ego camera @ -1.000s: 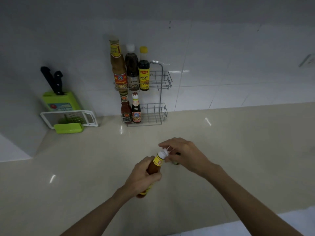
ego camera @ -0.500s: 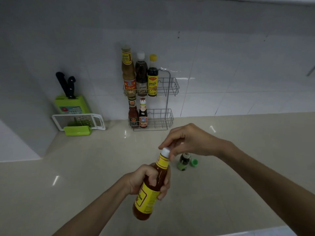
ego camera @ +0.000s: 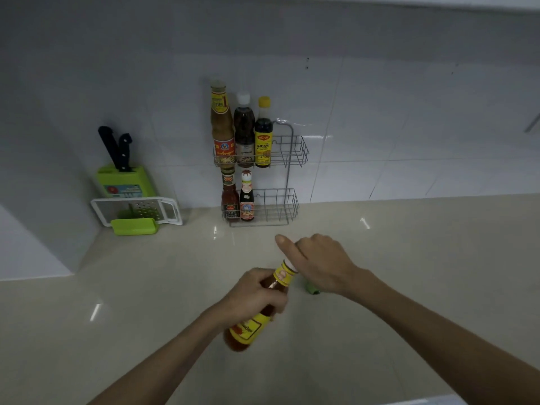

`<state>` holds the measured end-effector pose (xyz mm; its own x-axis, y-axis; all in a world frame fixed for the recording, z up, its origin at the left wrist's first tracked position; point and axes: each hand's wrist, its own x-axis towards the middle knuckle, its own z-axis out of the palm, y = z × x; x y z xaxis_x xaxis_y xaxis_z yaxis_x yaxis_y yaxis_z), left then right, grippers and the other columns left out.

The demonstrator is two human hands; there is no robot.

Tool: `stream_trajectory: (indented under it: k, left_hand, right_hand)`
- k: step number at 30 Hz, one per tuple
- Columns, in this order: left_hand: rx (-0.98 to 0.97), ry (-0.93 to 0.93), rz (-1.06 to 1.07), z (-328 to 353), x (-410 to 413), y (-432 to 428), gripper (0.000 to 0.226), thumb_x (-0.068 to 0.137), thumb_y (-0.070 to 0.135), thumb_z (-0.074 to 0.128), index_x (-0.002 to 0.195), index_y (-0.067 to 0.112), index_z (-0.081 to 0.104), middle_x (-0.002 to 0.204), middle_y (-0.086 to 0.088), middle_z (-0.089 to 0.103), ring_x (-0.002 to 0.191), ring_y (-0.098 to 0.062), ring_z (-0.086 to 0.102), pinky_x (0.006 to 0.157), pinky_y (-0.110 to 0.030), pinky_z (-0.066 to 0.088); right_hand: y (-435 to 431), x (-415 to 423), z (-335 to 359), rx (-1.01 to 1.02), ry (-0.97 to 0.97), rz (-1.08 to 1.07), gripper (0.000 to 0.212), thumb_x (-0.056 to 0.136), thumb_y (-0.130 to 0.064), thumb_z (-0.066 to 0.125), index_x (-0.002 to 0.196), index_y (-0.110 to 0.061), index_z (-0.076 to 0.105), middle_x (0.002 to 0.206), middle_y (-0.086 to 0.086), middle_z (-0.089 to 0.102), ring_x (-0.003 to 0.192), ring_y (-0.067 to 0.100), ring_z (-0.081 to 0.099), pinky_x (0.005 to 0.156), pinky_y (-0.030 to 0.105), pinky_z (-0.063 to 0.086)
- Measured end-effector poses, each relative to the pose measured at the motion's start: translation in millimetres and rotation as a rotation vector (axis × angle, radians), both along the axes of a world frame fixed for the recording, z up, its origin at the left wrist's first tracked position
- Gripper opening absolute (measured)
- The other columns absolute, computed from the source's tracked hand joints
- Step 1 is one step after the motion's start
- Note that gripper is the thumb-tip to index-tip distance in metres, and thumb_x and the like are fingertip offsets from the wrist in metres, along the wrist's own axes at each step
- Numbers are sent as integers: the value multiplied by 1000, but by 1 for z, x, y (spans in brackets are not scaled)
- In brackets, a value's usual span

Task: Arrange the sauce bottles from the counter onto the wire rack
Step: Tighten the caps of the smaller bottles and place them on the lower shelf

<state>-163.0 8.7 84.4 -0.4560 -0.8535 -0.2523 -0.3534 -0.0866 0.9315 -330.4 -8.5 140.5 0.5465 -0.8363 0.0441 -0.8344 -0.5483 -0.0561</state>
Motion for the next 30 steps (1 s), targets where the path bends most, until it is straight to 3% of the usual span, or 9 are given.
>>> stream_trajectory:
  k: [2,4,6,11,13,15,19,24,30]
  left_hand:
    - [244,262,-273,8,10,4,17,54,-1,54,70,-2,58,63,-18,55,50,-25,52,58,-31,44]
    - [319,348,-404,14,15,6,22,54,-7,49,73,-4,58,62,-15,57,50,-24,53,58,-29,44]
    - [275,345,-278,13,12,7,17,53,-6,51,69,-6,56,59,-14,56,48,-24,53,56,-30,44]
    - [-146,-360,382,-2,-9,10,16,53,28,67,59,20,55,51,3,59,50,-17,53,50,-27,38]
    - [-59,-146,324,-6,-6,7,13,52,21,66,56,16,54,53,-6,58,51,-23,52,55,-29,42]
    - [97,199,151,-1,6,3,11,53,5,59,62,1,55,60,-18,53,53,-28,50,58,-35,44]
    - [48,317,50,9,20,2,17,55,-2,55,67,-12,51,59,-19,53,50,-27,51,54,-34,45]
    - [-223,-324,539,4,-3,11,20,59,36,62,65,19,53,56,0,62,56,-21,59,52,-29,41]
    - [-39,35,405,7,17,7,36,66,33,80,90,20,58,74,2,68,66,-12,66,61,-32,57]
  right_hand:
    - [1,-1,11,-103,-156,214,51,93,-55,12,71,-23,45,58,-2,47,54,24,44,48,35,34]
    - [-1,0,15,-312,-143,444,46,98,-42,24,63,-18,43,51,-1,45,46,21,42,39,28,29]
    - [-7,4,14,-322,-144,341,45,94,-34,30,58,-14,48,48,1,45,42,22,43,40,25,22]
    - [-12,27,-10,-131,183,-163,27,93,-20,51,117,-8,47,97,14,59,86,34,59,60,35,38]
    - [-17,26,-6,13,94,-172,36,100,-40,34,119,-13,50,95,10,59,87,33,58,66,37,40]
    - [-20,21,5,37,-60,-60,58,94,-63,16,87,-19,53,67,-1,54,64,20,51,62,33,37]
    - [-13,27,7,-317,-173,121,39,90,-52,27,70,-22,40,46,-3,41,42,20,32,47,26,26]
    - [-30,52,5,110,-95,-420,37,89,-38,38,66,-13,50,67,4,50,65,24,47,54,27,32]
    - [-49,62,31,230,-182,-278,44,82,-48,50,54,-15,41,56,0,43,55,18,42,51,26,32]
